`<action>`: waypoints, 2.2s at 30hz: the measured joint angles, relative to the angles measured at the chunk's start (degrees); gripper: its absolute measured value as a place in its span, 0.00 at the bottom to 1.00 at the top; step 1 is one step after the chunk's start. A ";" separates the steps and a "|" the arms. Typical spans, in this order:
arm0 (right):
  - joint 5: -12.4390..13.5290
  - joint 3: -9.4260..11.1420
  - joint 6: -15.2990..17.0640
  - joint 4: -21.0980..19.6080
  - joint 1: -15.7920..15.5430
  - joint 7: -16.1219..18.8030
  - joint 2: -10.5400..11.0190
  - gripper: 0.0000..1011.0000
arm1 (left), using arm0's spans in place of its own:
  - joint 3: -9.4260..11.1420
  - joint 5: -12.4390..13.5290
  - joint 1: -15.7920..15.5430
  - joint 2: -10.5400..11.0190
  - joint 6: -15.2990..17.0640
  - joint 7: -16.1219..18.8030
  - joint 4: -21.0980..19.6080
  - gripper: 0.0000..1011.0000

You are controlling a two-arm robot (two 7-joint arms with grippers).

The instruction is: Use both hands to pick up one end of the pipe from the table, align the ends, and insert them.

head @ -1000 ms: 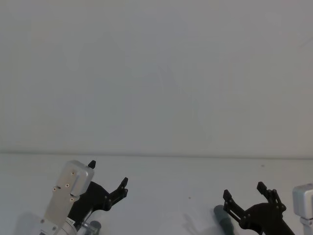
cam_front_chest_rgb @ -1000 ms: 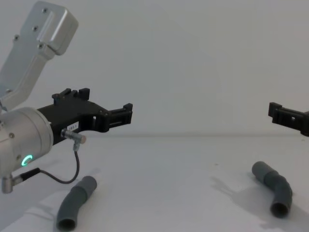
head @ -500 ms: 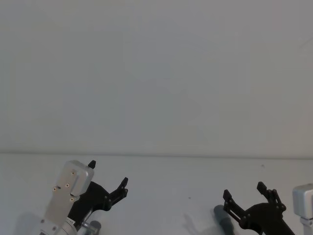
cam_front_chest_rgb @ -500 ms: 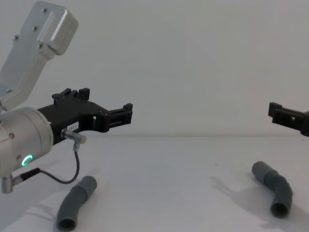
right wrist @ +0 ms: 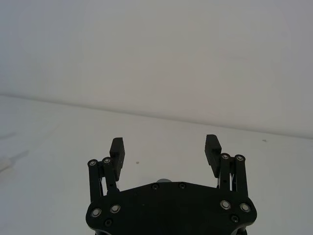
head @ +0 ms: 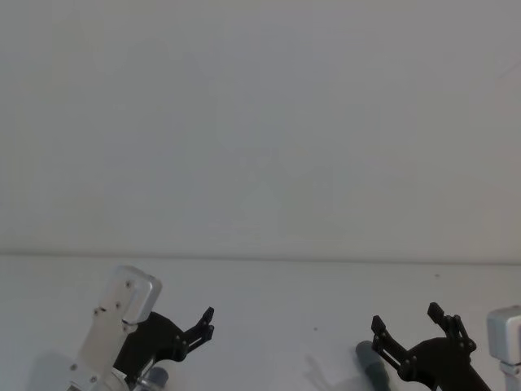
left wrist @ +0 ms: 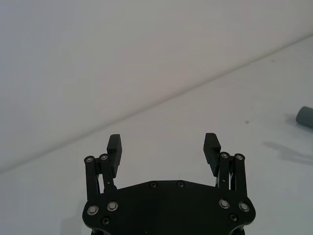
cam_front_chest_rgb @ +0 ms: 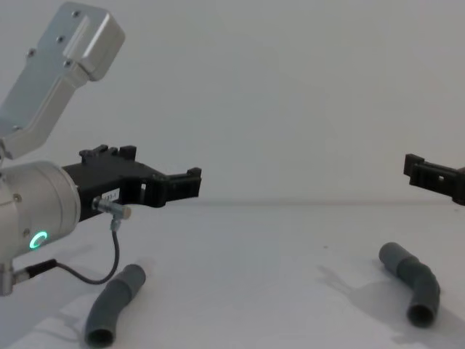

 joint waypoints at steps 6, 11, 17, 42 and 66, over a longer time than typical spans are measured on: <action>0.00 0.00 0.00 0.00 0.00 0.00 0.00 0.99 | -1.09 -1.15 2.09 -0.04 7.06 1.78 -4.29 0.99; 0.00 0.00 0.00 0.00 0.00 0.00 0.00 0.99 | -2.58 -2.08 5.16 -0.39 13.40 4.44 -9.15 0.99; 0.00 0.00 0.00 0.00 0.00 0.00 0.00 0.99 | -4.43 -2.95 8.79 -0.96 18.12 7.13 -13.79 0.99; 0.00 0.00 0.00 0.00 0.00 0.00 0.00 0.99 | -10.73 -8.22 18.13 -5.66 31.73 12.50 -23.00 0.99; 0.00 0.00 0.00 0.00 0.00 0.00 0.00 0.99 | -10.97 -8.72 17.05 -8.18 35.36 12.55 -22.31 0.99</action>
